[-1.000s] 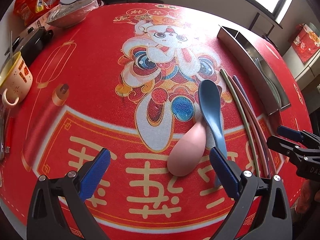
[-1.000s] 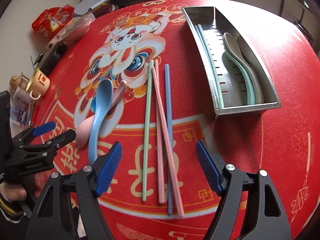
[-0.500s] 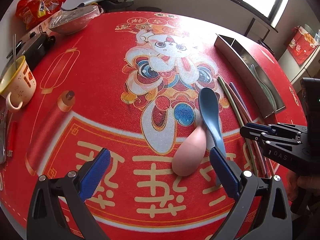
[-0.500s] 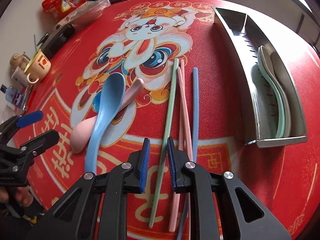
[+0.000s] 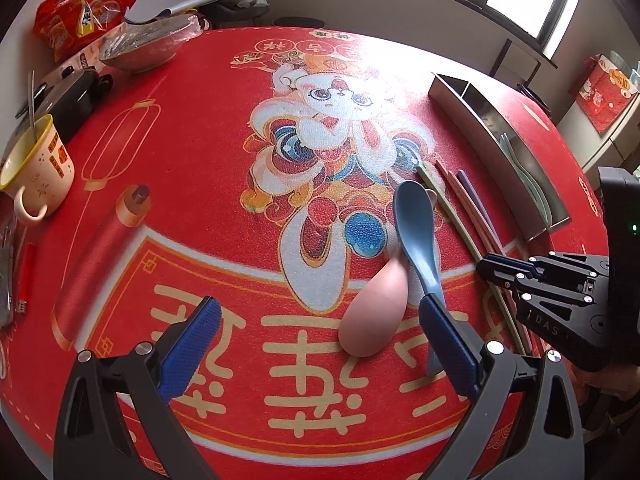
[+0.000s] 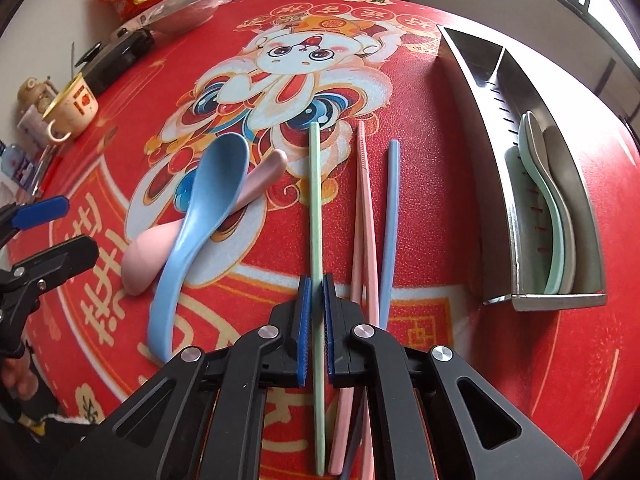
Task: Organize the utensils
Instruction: 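Close right gripper on a green chopstick while left gripper closes on the blue spoon, then lift green chopstick with right gripper while left gripper lifts the blue spoon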
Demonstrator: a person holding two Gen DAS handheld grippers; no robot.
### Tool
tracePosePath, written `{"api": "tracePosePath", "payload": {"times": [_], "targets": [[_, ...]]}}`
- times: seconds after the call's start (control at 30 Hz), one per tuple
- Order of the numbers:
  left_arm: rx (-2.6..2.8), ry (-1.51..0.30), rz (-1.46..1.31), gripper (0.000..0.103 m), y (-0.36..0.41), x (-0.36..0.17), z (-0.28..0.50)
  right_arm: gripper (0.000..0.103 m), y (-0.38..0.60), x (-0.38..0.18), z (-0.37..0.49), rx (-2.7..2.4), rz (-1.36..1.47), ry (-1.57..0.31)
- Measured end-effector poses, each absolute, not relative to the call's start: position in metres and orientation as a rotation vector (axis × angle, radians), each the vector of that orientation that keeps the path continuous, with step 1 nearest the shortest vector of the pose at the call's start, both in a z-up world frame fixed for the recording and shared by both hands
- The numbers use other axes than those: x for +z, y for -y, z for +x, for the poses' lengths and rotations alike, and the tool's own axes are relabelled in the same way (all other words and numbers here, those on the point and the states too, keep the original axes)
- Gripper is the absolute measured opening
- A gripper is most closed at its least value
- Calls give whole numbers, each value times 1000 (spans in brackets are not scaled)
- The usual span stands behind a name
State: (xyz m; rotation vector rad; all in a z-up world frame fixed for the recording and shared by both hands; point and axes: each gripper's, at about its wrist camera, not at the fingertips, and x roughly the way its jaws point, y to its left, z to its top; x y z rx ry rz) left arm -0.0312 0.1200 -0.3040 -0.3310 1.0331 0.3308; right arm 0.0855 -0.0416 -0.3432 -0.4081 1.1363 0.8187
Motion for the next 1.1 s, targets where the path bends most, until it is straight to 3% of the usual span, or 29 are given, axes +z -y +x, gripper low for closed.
{"api": "tracePosePath", "payload": {"times": [0.57, 0.73, 0.77, 0.87, 1.1], "targets": [[283, -978, -299, 94, -96, -292, -20, 6, 70, -345, 78, 836, -297, -1197], [204, -962, -373, 59, -93, -293, -19, 6, 77, -345, 77, 847, -280, -1201], [182, -965, -388, 46, -91, -295, -18, 6, 78, -346, 77, 849, -276, -1201], [102, -973, -421, 24, -83, -298, -15, 6, 80, -346, 77, 856, -269, -1201], [63, -1029, -457, 22, -74, -313, -9, 6, 83, -346, 76, 869, -264, -1200]]}}
